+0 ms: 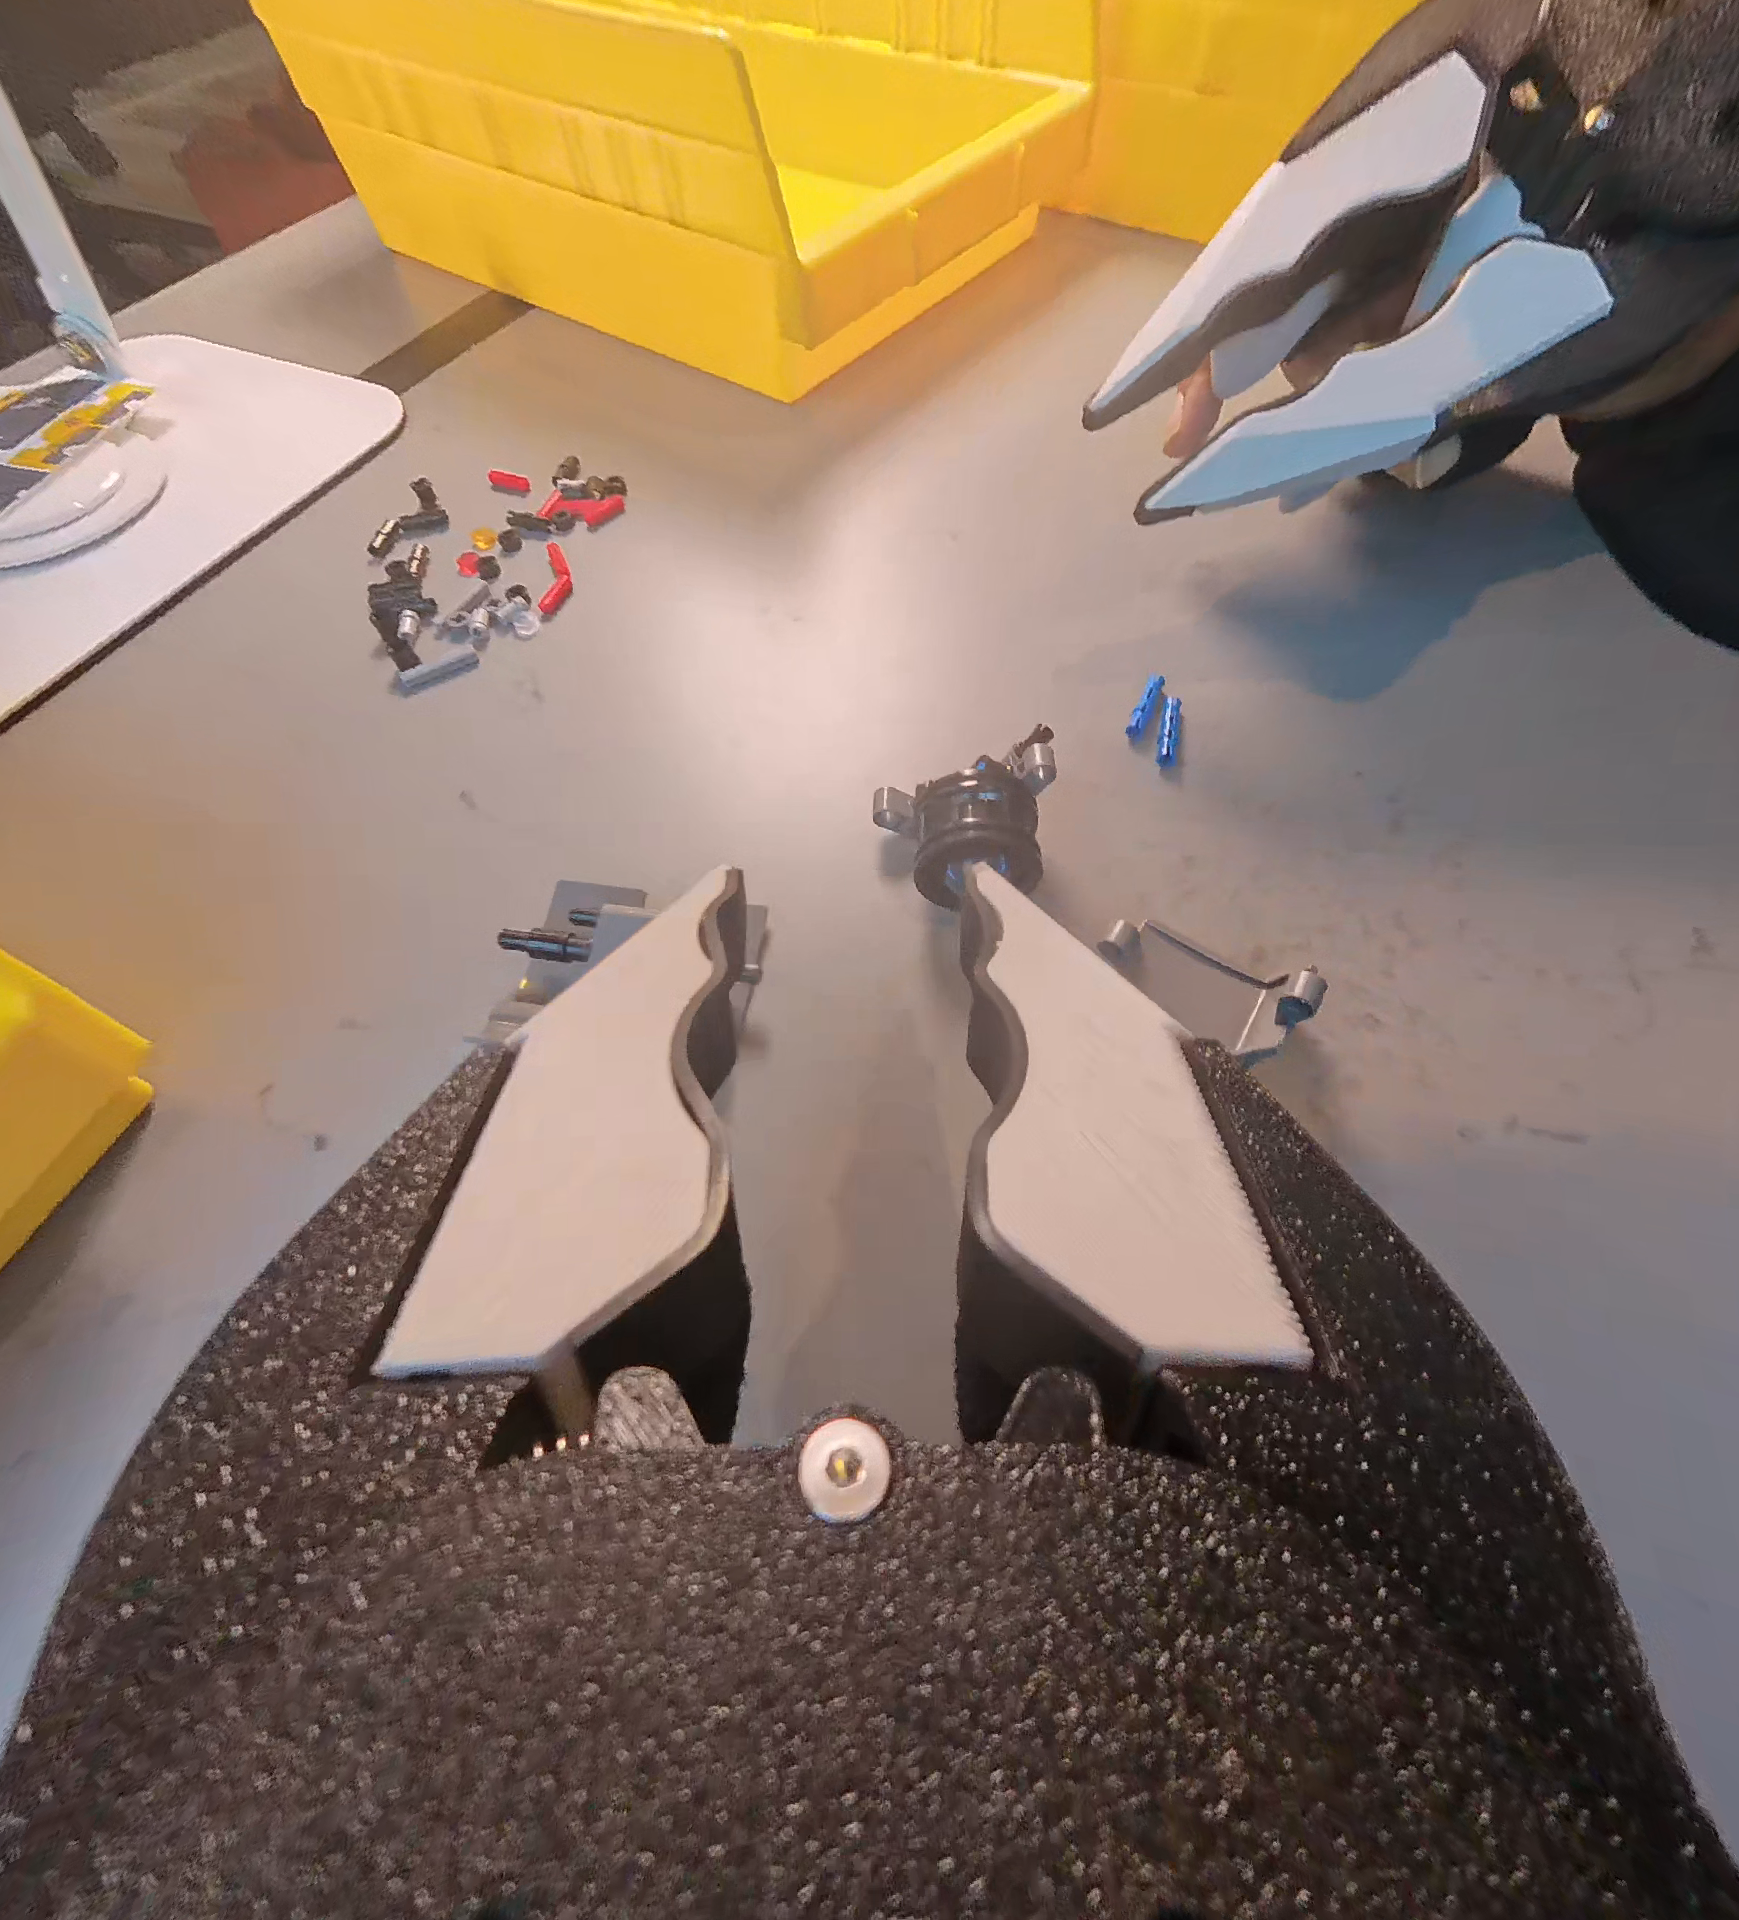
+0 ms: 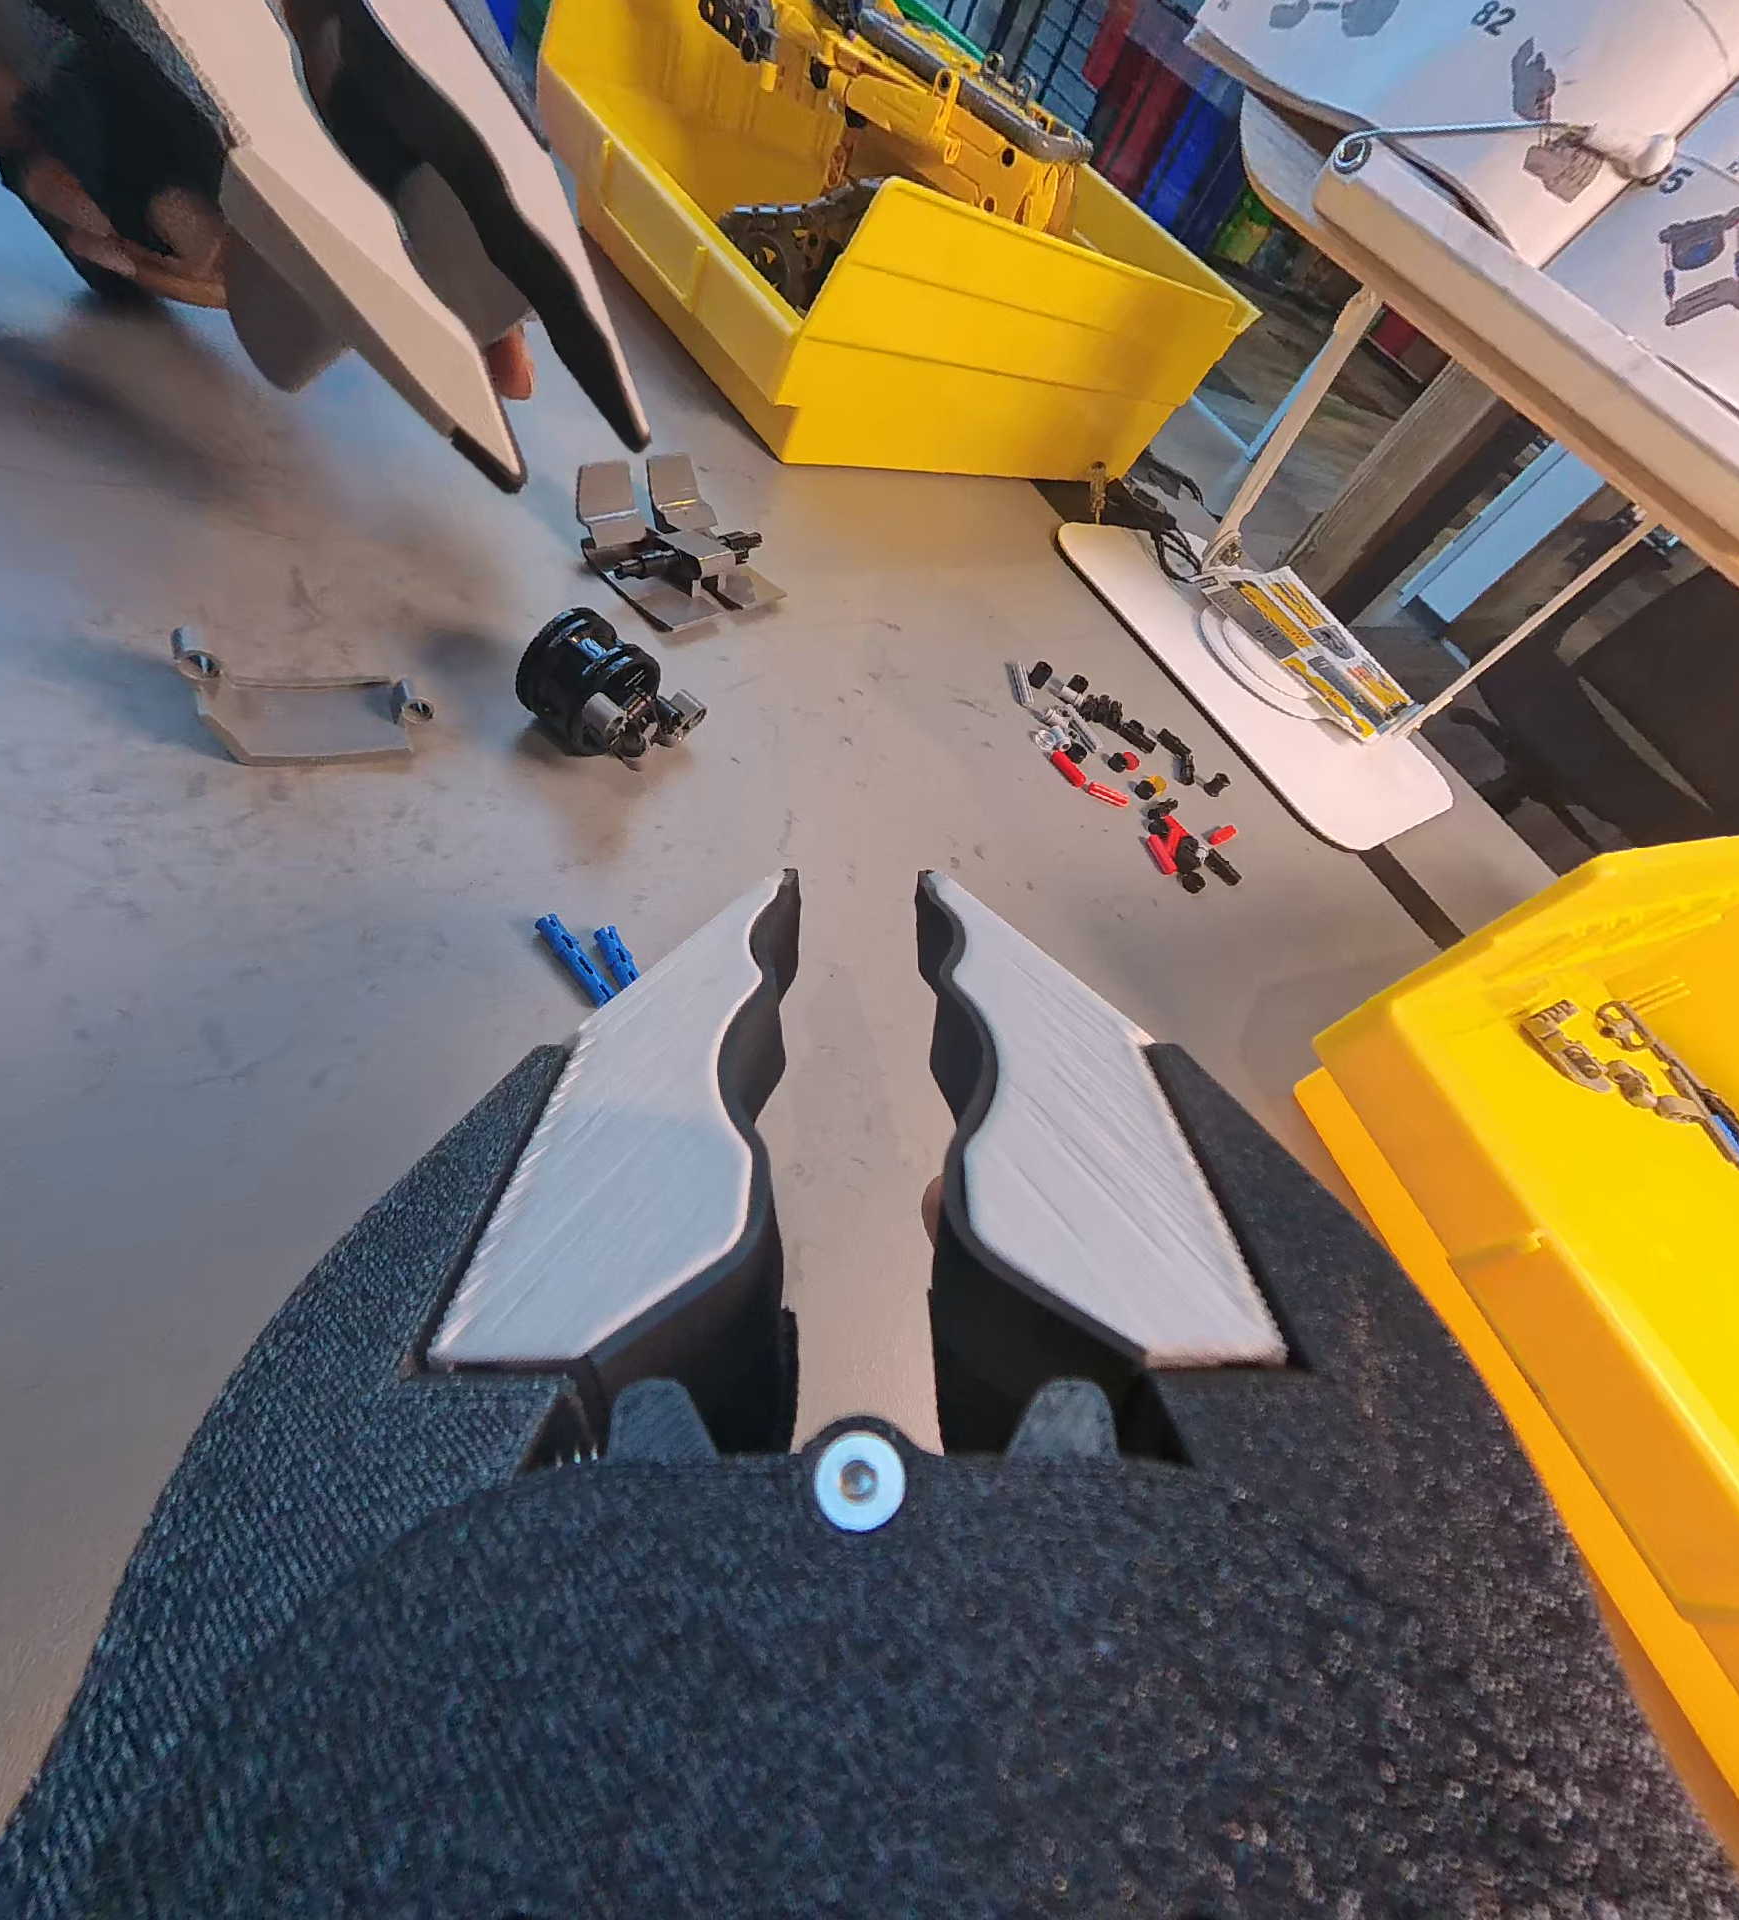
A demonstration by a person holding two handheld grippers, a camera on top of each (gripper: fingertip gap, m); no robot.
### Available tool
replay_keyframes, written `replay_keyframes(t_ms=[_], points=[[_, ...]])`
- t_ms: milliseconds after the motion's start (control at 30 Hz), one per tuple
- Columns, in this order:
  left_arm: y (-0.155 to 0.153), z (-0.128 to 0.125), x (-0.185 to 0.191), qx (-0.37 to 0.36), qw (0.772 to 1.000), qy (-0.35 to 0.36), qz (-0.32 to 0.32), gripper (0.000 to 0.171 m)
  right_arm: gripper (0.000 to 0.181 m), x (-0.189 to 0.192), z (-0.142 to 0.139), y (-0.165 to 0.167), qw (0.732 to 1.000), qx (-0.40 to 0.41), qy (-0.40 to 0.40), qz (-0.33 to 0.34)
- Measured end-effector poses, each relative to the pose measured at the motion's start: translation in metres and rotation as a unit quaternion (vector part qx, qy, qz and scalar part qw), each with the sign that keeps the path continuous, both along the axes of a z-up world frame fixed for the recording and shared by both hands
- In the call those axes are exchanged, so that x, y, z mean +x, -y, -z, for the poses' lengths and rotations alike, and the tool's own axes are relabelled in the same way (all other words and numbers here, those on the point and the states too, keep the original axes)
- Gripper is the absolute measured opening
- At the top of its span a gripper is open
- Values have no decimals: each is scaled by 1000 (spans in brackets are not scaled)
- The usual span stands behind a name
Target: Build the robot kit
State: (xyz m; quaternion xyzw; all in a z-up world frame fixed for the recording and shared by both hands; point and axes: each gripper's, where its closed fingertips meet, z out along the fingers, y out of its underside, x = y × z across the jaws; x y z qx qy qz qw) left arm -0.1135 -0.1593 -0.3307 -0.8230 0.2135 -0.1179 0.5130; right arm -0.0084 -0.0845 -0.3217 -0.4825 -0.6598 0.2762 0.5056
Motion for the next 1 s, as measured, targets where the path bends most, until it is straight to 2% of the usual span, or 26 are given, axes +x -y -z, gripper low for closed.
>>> replay_keyframes(t_ms=[200, 1000], points=[[-4, -9, -11, 18, 999, 23, -27, 44, 22, 0, 1, 1, 1000, -2, 3, -5], [-5, -25, -31, 47, 996, 31, -67, 47, 23, 1, -2, -3, 1000, -24, -6, 2]])
